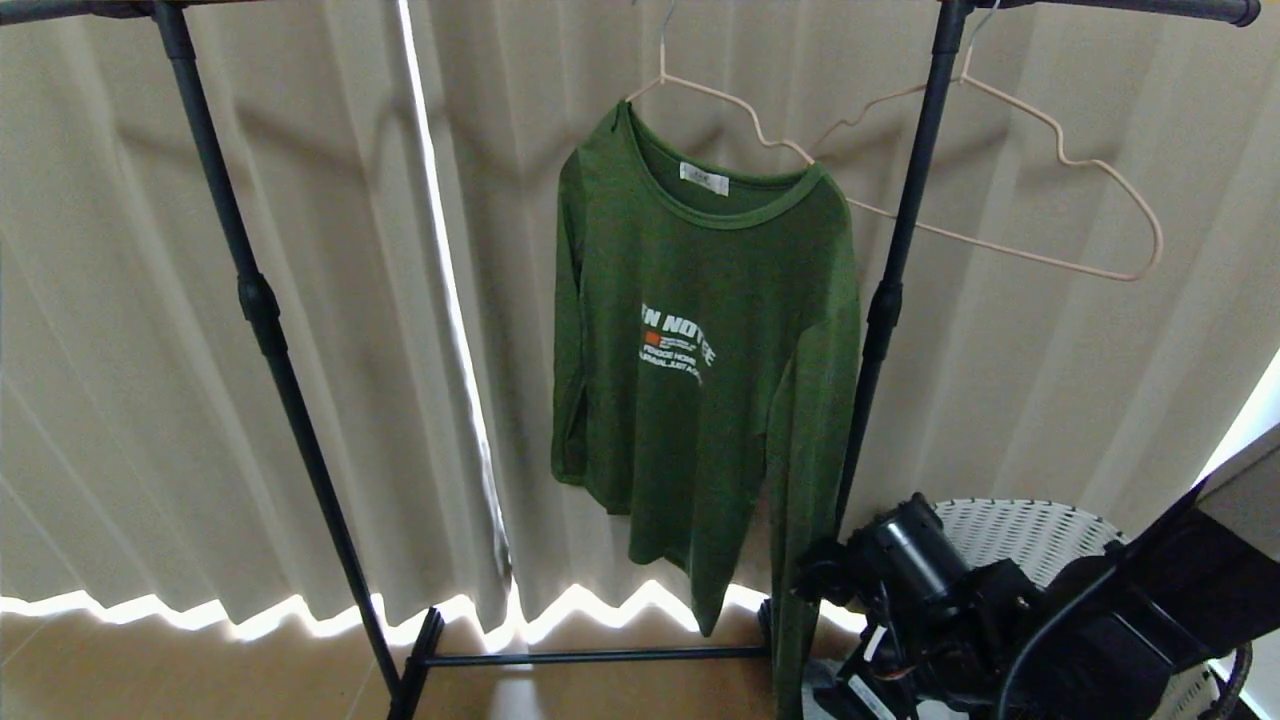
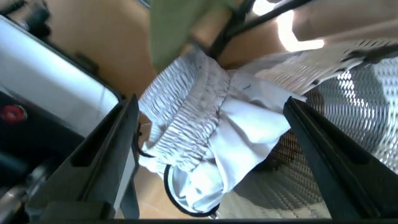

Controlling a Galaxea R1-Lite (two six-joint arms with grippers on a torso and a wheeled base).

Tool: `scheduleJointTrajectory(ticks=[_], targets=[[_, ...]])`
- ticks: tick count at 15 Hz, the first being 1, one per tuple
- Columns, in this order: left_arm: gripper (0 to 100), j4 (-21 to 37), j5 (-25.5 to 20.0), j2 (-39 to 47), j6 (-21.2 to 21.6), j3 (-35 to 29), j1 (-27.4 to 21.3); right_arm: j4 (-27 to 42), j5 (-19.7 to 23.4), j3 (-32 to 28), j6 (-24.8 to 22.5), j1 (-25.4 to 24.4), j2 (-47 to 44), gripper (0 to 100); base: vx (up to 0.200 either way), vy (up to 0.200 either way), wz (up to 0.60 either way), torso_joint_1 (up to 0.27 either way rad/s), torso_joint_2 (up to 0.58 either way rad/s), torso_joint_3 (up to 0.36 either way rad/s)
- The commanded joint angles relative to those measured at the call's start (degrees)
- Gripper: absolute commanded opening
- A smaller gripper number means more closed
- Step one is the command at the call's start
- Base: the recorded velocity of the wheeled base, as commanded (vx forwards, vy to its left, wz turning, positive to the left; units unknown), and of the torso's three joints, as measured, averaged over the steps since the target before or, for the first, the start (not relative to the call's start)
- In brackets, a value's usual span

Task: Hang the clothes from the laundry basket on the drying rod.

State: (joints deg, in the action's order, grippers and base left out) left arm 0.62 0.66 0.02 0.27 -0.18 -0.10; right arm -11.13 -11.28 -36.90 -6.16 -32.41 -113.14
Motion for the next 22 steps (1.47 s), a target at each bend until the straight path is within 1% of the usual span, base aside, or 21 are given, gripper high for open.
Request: scheduleJointTrajectory(ticks=[1, 2, 4, 6, 8, 15, 22], targets=[[100, -0.01, 0.04, -0.02, 0.00, 0.01, 0.01, 0.23, -0.85, -1.07, -0.61, 0.16, -4.02, 100, 0.000, 0.000, 0.00, 0.000, 0.00, 0.000], [100, -0.01, 0.04, -0.02, 0.00, 0.01, 0.01, 0.23, -1.56, -1.16, -1.84, 0.33, -5.42, 100, 0.000, 0.000, 0.00, 0.000, 0.00, 0.000], [100, -0.01, 0.04, -0.02, 0.00, 0.01, 0.01, 0.32, -1.73, -1.77, -2.02, 0.51, -6.65, 100, 0.000, 0.000, 0.00, 0.000, 0.00, 0.000], [100, -0.01, 0.04, -0.02, 0.00, 0.01, 0.01, 1.46, -3.40, -3.09, -2.90, 1.65, -8.32, 100, 0.000, 0.000, 0.00, 0.000, 0.00, 0.000], [100, -0.01, 0.04, -0.02, 0.00, 0.01, 0.01, 1.37, -4.19, -4.23, -2.98, 2.53, -10.35, 100, 0.000, 0.000, 0.00, 0.000, 0.00, 0.000], [100, -0.01, 0.13, -0.02, 0.00, 0.01, 0.01, 1.46, -4.37, -7.84, -2.98, 2.53, -12.63, 100, 0.000, 0.000, 0.00, 0.000, 0.00, 0.000], [100, -0.01, 0.13, -0.02, -0.09, 0.01, 0.01, 1.55, -5.69, -8.19, -2.98, 3.24, -15.18, 100, 0.000, 0.000, 0.00, 0.000, 0.00, 0.000]])
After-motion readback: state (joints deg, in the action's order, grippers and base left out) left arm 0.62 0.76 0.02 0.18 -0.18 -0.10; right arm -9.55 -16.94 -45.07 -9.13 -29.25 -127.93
